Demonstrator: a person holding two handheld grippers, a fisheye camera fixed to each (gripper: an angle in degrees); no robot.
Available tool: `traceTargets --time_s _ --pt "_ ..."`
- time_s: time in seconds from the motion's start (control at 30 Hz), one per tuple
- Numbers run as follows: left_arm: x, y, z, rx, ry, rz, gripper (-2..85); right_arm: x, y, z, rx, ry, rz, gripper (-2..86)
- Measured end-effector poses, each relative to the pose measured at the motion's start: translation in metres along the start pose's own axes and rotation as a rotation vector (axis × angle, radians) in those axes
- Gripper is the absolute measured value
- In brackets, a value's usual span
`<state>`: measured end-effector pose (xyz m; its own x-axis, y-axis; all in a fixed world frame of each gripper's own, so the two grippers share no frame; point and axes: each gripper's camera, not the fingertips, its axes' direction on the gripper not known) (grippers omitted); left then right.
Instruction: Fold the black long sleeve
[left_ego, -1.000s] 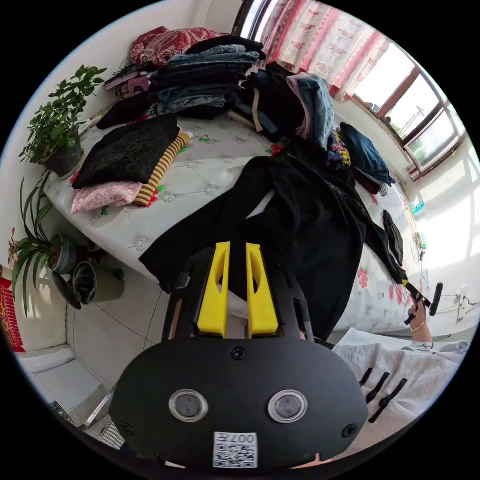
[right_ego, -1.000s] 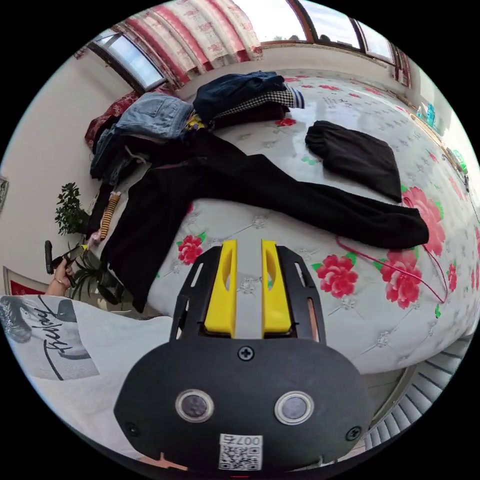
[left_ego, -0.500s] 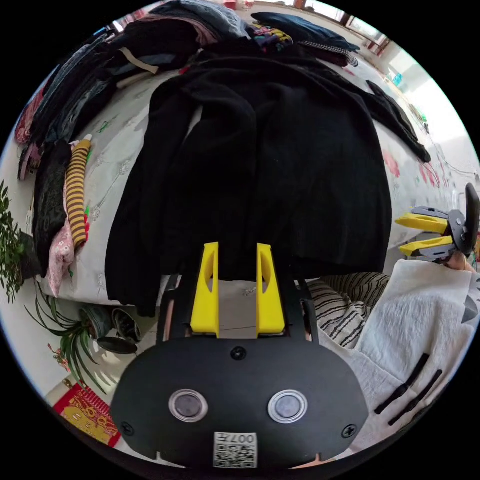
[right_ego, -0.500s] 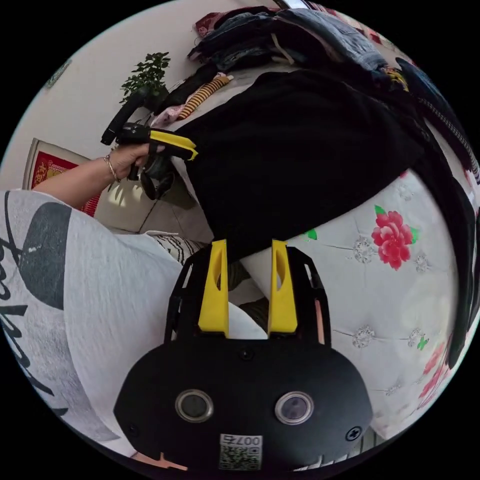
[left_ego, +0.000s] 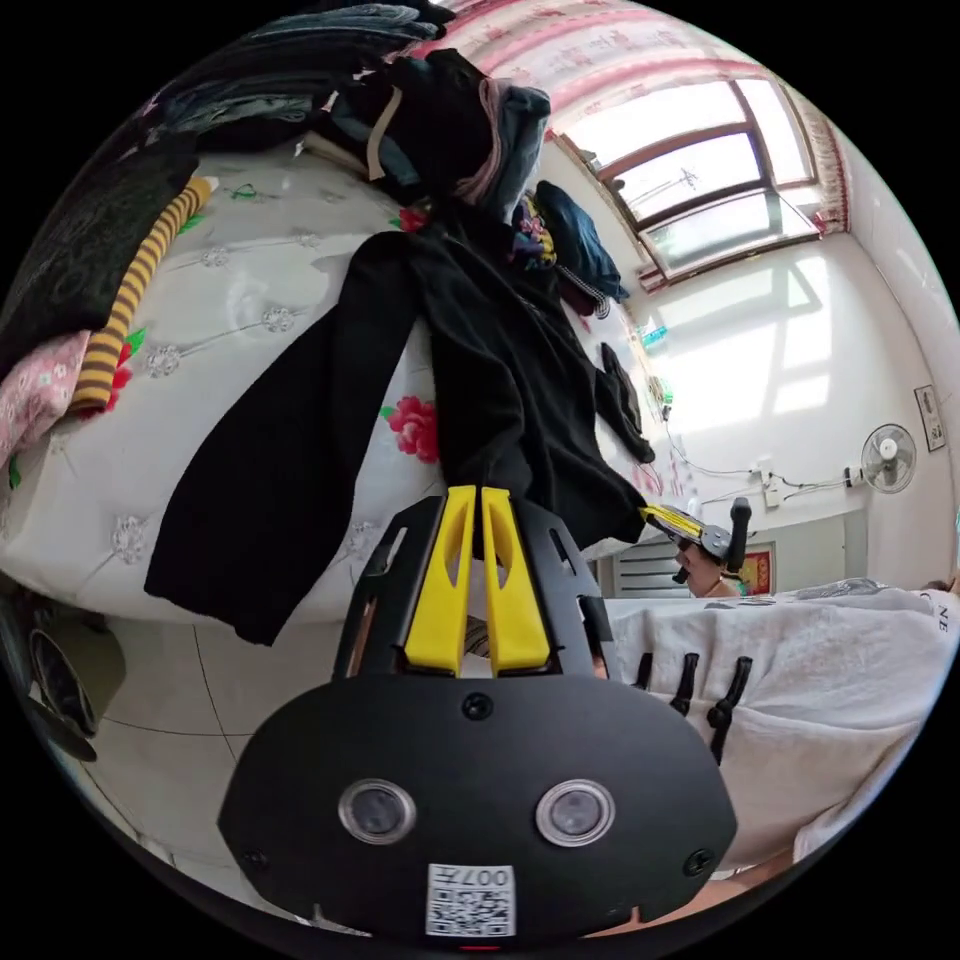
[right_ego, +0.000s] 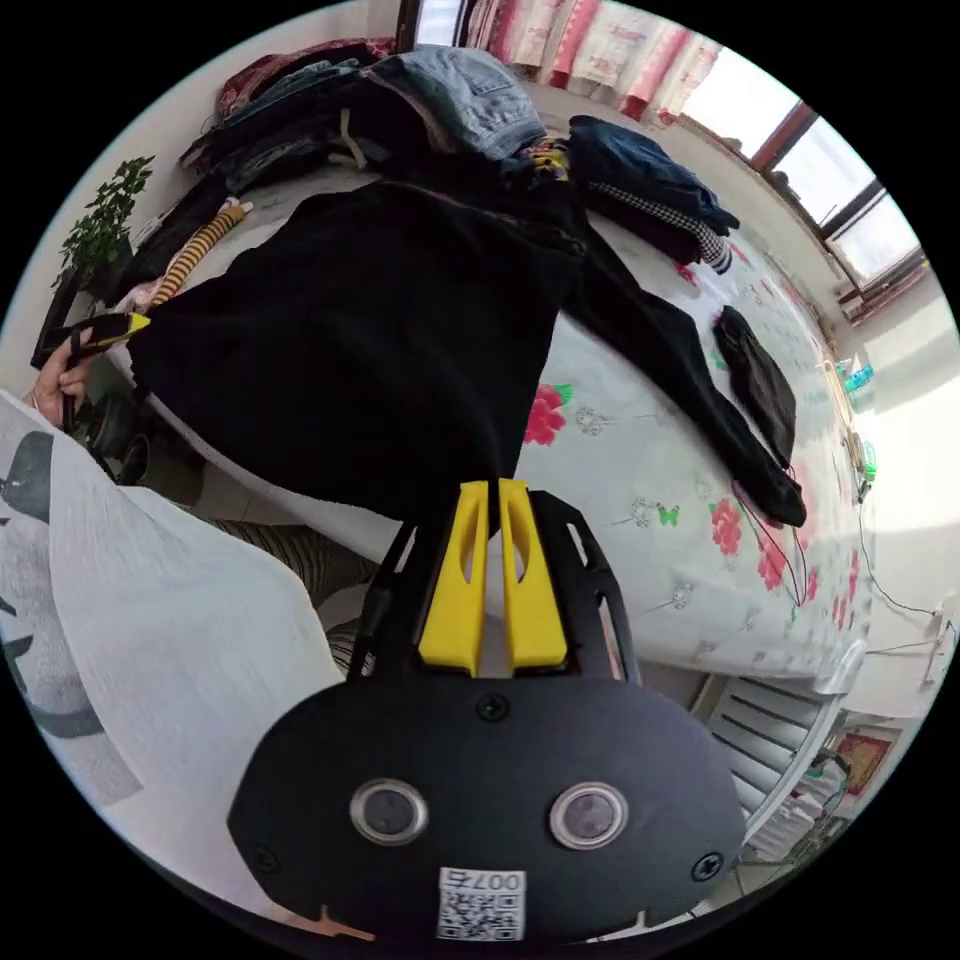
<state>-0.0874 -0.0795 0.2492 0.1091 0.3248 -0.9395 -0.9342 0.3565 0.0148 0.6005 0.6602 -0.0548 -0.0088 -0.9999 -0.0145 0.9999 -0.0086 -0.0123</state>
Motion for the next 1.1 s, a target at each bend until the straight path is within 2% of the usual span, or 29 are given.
traceTargets --time_s 0.17,0.33,0.57,0.7,0.77,0.83,1.0,1.1 --pt "-0.017 0.039 -0.005 -0.031 -0.012 -0.149 -1.0 0.079 0.041 -0.032 0.110 -0.197 0.227 2.5" --pt "-0.021 0.061 -0.009 0.016 0.012 -0.279 -1.0 0.090 0.079 -0.006 0.036 -0.282 0.298 6.1" --pt "0.000 0.049 -0.050 0.007 -0.038 -0.227 -1.0 0.090 0.102 0.023 -0.037 -0.391 0.304 7.6" --pt "0.014 0.041 -0.067 -0.012 -0.063 -0.204 -0.9 0.097 0.079 0.034 -0.113 -0.492 0.301 5.1" --pt "0.017 0.037 -0.074 -0.013 -0.057 -0.206 -0.9 0.104 0.076 0.029 -0.087 -0.437 0.314 3.1" --pt "0.021 0.035 -0.084 0.005 -0.038 -0.197 -0.9 0.117 0.071 0.029 -0.111 -0.508 0.316 1.7" --pt "0.037 0.052 -0.118 0.044 -0.050 -0.115 -0.9 0.155 0.096 -0.048 0.095 -0.523 0.250 0.2" --pt "0.024 0.087 -0.115 -0.039 -0.095 -0.174 -1.0 0.172 0.142 -0.060 0.054 -0.557 0.281 0.0"
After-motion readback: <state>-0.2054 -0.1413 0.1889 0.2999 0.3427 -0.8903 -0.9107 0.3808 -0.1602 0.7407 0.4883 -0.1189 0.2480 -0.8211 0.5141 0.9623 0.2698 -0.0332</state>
